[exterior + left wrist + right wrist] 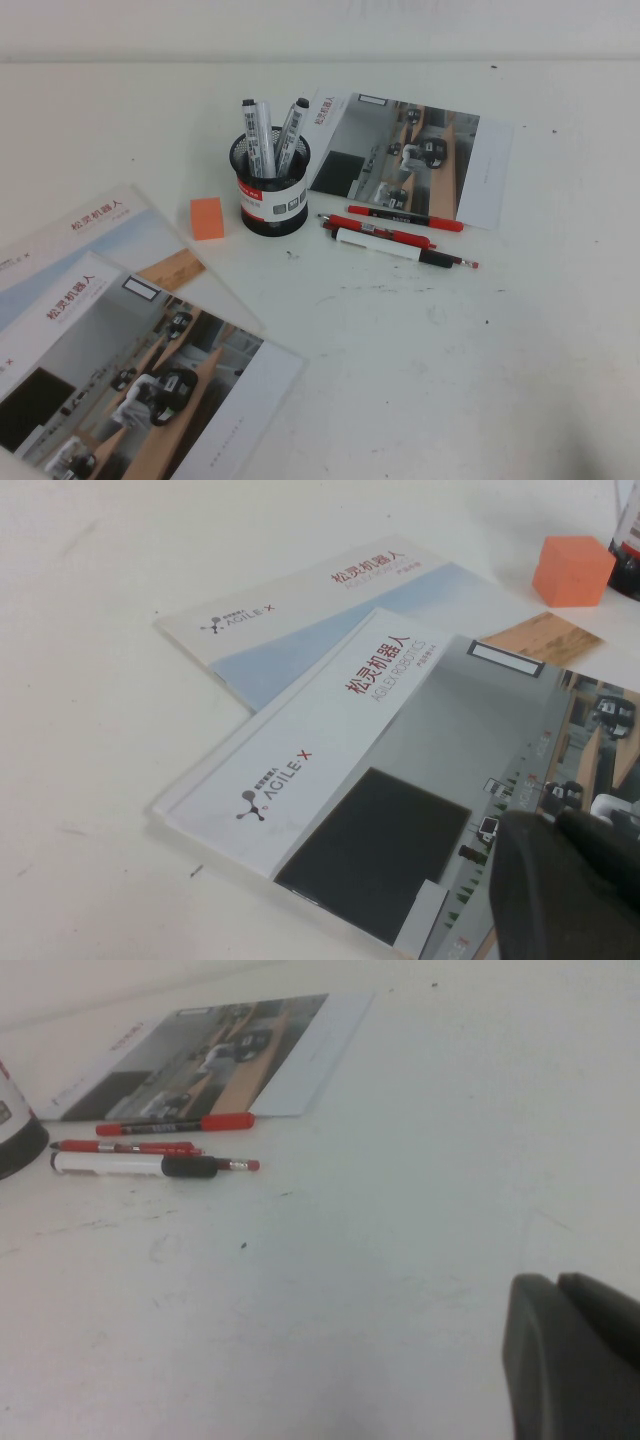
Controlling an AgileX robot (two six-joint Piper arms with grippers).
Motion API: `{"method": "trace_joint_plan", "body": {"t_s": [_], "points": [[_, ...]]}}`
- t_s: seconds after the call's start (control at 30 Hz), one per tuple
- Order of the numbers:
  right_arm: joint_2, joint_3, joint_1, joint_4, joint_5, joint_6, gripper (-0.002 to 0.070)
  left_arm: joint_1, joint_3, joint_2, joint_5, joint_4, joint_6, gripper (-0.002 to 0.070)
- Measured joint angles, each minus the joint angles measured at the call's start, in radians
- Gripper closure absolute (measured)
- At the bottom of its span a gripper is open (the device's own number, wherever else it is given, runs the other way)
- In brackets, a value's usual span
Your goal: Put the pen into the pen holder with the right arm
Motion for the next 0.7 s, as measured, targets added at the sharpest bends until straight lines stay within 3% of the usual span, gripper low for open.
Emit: {"method": "trace_joint_plan", "body": {"t_s": [0.7], "points": [[0.0, 0.0, 0.0, 0.004, 0.011, 0.0, 0.0696, 0.0, 0.0, 0.0, 0.0, 0.0, 0.0, 0.0676]]}}
